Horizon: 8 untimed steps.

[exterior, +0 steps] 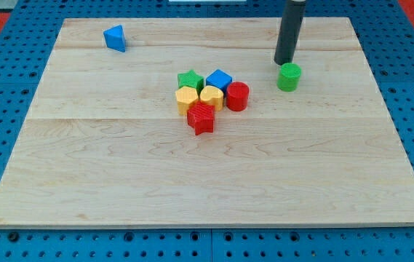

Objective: Push the green circle closer to the red circle

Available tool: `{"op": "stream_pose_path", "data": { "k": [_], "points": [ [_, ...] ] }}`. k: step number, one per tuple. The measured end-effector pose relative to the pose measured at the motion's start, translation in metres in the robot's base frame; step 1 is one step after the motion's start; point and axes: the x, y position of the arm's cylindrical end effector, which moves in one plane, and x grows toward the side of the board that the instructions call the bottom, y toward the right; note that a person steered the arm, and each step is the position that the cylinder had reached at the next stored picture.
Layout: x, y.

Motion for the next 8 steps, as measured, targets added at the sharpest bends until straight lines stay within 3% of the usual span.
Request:
{"op": "stream_pose_path", "data": {
  "k": [1, 4, 8],
  "points": [
    [0.014, 0.035],
    [0.014, -0.027],
    [0.069, -0.027]
  ]
}}
